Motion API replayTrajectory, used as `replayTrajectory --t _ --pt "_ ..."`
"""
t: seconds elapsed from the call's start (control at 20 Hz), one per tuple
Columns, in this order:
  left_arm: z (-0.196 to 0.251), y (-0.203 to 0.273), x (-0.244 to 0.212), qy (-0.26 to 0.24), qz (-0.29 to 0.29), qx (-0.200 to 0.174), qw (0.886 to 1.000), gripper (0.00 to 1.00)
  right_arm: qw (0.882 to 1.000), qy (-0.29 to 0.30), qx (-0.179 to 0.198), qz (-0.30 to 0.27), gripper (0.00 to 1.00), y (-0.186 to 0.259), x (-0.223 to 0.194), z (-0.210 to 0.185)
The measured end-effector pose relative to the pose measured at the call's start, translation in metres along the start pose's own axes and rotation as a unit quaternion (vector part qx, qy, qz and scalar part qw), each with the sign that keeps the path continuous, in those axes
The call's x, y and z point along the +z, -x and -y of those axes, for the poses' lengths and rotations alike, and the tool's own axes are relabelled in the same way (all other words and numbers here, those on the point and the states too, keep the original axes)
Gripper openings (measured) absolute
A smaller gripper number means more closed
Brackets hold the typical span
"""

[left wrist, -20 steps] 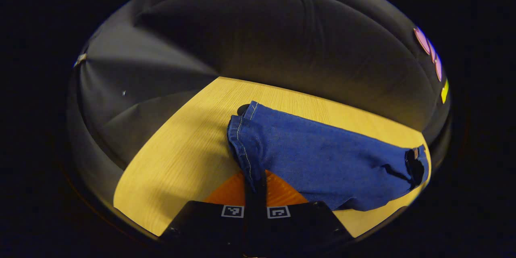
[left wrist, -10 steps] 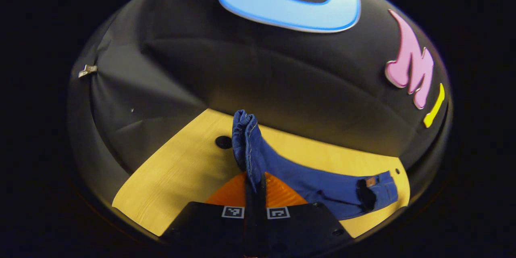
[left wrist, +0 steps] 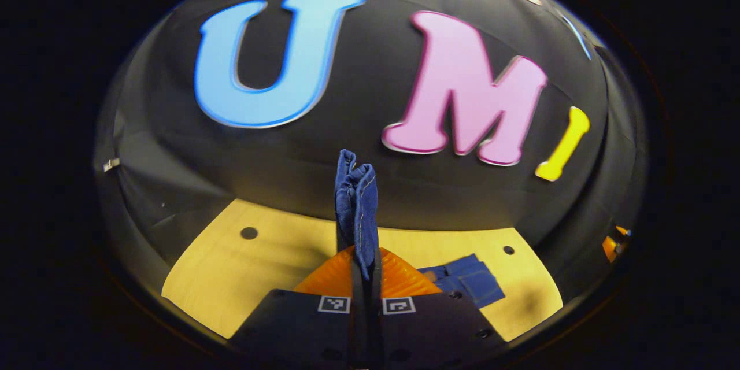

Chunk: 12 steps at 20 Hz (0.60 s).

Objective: Grasp the waist and the cuffs of the jeans and fold them to make the two legs overlap; first hold the waist and fold one-third of the jeans toward the cuffs, then hold the cuffs and fold the remaining one-third in the same direction to finish folding.

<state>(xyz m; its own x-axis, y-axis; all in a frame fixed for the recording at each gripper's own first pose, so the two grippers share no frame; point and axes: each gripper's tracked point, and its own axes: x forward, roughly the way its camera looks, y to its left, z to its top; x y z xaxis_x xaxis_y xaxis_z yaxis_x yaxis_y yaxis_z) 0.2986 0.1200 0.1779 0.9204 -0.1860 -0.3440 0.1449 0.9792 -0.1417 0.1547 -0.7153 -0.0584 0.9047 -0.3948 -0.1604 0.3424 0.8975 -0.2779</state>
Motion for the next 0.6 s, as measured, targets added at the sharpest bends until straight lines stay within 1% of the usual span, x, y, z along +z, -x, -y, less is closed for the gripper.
replayTrajectory --t 0.1,0.2,0.3,0.45,0.5,0.6 --pt "0.064 -0.015 -0.009 -0.007 -0.008 -0.033 0.999 0.06 1.000 -0.003 -0.020 0.008 0.96 0.007 0.009 0.027" --pt "0.119 -0.028 -0.025 -0.013 -0.025 -0.061 0.998 0.06 0.999 -0.004 -0.039 0.014 0.97 0.016 0.014 0.052" --pt "0.160 -0.045 -0.042 -0.021 -0.040 -0.075 0.996 0.06 0.998 -0.010 -0.067 0.015 0.97 0.028 0.017 0.074" --pt "0.218 -0.069 -0.082 -0.048 -0.075 -0.104 0.991 0.06 0.995 -0.008 -0.093 0.022 0.96 0.056 0.012 0.088" --pt "0.236 -0.081 -0.099 -0.058 -0.089 -0.110 0.988 0.06 0.995 -0.008 -0.097 0.013 0.97 0.063 0.004 0.088" --pt "0.259 -0.096 -0.128 -0.080 -0.116 -0.115 0.983 0.06 0.996 -0.013 -0.093 -0.008 0.97 0.077 -0.011 0.082"
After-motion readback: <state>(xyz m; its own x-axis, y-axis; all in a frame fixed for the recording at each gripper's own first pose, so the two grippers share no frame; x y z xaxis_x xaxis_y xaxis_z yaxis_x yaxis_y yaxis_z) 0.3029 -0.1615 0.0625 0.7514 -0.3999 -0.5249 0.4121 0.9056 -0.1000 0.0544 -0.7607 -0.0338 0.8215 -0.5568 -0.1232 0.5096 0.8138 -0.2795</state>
